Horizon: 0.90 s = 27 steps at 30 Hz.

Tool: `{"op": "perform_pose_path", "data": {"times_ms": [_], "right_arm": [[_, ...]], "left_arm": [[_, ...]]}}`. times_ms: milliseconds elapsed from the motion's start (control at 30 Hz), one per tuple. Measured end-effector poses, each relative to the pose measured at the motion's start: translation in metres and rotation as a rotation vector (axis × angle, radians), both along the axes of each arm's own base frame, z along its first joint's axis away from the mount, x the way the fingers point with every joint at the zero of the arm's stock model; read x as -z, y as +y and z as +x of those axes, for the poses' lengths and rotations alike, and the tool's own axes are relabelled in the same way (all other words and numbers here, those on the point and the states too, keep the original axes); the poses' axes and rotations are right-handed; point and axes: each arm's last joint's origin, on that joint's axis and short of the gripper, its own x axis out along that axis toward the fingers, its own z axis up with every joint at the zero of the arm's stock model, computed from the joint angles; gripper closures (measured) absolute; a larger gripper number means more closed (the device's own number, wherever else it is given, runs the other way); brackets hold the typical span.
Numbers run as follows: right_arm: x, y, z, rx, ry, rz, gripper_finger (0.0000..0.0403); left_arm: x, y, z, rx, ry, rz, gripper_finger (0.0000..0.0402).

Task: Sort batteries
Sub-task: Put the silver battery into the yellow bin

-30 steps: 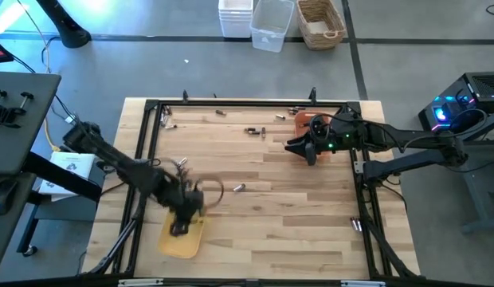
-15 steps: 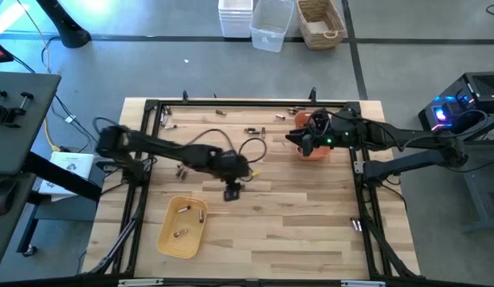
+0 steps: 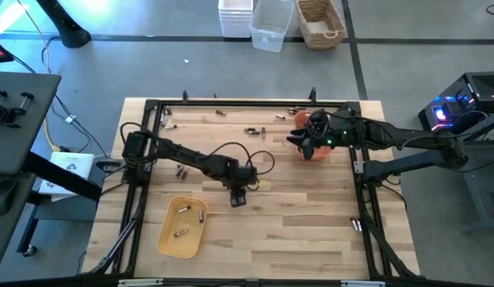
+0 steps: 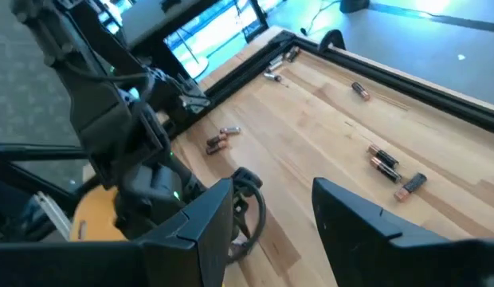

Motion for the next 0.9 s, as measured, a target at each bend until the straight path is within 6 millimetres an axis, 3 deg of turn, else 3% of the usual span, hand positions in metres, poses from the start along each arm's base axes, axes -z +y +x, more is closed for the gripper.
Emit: {"op": "perform_pose_path", "data": {"times_ms": [133,233,333,433,533,667,767,900], "right_arm": [[0.001,0.000,-0.001,0.000,0.015,0.002,0.0236],[0.001,0.000,-0.001,0.009,0.013,0.011,0.0236],[0.001,0.000,-0.001,0.021,0.009,0.023,0.0236],[0.001,0.000,-0.001,0.025,0.007,0.030,0.0236],[0.001,0.000,-0.001,0.033,0.005,0.026,0.0236],[0.001,-0.001,-0.001,0.060,-0.003,0.033,0.0236],[0.001,-0.001,-0.001,0.064,-0.004,0.033,0.0236],[0.001,-0.001,-0.001,0.076,-0.013,0.059,0.0236]], "left_arm": [[0.011,0.000,-0.002,-0.019,0.076,-0.040,0.0271],[0.013,0.001,-0.003,0.001,0.088,-0.037,0.0358],[0.000,0.005,-0.006,0.014,0.065,-0.063,0.0373],[-0.028,0.015,-0.026,0.040,0.116,-0.063,0.0373],[-0.079,0.026,-0.042,0.048,-0.018,-0.042,0.0373],[-0.127,0.032,-0.077,0.013,-0.165,-0.032,0.0373],[-0.158,0.021,-0.107,-0.023,-0.248,-0.077,0.0373],[-0.166,-0.014,-0.140,-0.035,-0.221,-0.147,0.0373]]}}
